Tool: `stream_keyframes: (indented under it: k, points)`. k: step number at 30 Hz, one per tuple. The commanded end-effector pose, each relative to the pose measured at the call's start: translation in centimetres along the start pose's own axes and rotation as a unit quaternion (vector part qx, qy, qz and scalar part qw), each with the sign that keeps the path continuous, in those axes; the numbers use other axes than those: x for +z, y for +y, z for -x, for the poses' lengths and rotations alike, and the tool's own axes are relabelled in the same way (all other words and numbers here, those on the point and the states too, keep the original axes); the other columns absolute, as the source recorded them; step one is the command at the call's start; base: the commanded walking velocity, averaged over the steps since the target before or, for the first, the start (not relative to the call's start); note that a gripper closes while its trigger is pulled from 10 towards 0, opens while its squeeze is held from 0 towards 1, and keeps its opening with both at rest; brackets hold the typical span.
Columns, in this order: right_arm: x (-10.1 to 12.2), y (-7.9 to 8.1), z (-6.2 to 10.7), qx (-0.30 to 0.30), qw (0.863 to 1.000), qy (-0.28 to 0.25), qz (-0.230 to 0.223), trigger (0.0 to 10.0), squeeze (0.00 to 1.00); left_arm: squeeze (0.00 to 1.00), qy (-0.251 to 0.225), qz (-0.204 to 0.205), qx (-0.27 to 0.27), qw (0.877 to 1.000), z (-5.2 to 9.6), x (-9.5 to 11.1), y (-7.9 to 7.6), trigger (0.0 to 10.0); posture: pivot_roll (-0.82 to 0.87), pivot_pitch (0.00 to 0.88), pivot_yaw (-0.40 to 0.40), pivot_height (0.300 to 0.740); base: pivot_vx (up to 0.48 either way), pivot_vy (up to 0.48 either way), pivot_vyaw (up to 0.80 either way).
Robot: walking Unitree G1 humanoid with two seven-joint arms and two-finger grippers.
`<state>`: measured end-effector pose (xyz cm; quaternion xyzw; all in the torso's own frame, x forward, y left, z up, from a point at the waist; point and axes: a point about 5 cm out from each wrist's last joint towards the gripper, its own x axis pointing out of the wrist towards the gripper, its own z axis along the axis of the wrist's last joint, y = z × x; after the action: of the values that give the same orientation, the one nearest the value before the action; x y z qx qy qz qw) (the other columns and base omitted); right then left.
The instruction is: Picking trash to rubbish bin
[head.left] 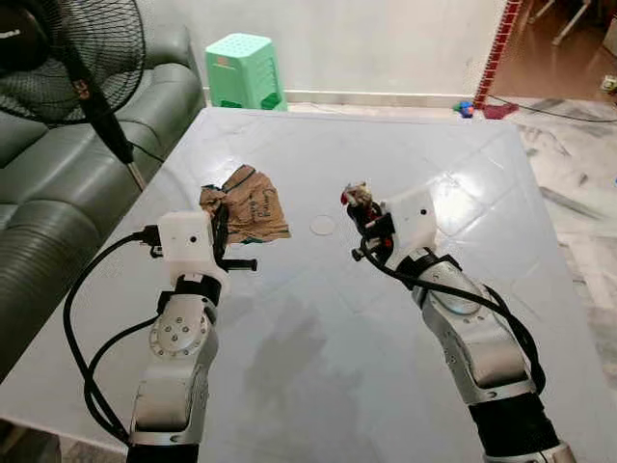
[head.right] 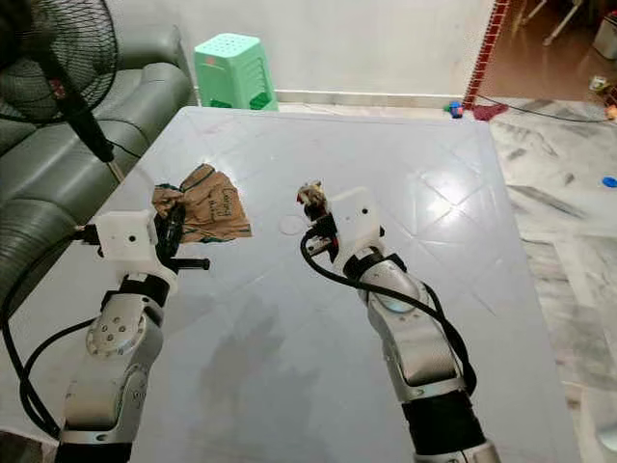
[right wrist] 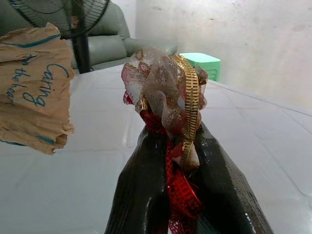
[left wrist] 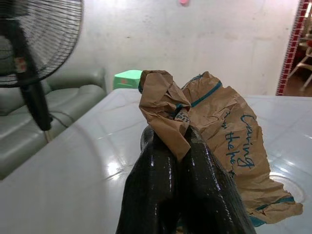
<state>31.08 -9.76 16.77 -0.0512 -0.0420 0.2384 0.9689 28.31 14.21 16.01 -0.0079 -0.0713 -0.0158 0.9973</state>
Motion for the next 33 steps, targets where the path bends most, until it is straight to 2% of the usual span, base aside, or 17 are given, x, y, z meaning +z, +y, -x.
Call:
stream_keyframes:
  k: [1, 3, 5, 33]
  points:
    - [0.33, 0.24, -0.31, 0.003, 1.000, -0.004, -0.001, 10.0, 0.00, 0.00, -0.006, -0.002, 0.001, 1.000, -0.04, 0.46, 0.28, 0.0, 0.01, 0.009, 0.018, 0.740, 0.000, 0.000, 0.00]
    - [0.31, 0.28, -0.31, 0.003, 1.000, -0.004, -0.002, 10.0, 0.00, 0.00, -0.007, -0.002, -0.001, 1.000, -0.05, 0.51, 0.22, 0.4, 0.01, 0.010, 0.019, 0.740, 0.000, 0.000, 0.00]
    - [0.25, 0.32, -0.27, 0.002, 1.000, -0.003, -0.002, 10.0, 0.00, 0.00, -0.011, 0.000, -0.010, 1.000, -0.04, 0.71, -0.13, 0.0, 0.01, 0.010, 0.021, 0.740, 0.000, 0.000, 0.00]
    - [0.13, 0.20, -0.10, 0.000, 1.000, 0.000, -0.002, 10.0, 0.00, 0.00, -0.007, 0.012, -0.015, 1.000, -0.11, 0.82, -0.42, 0.0, 0.01, 0.019, 0.022, 0.740, 0.000, 0.000, 0.00]
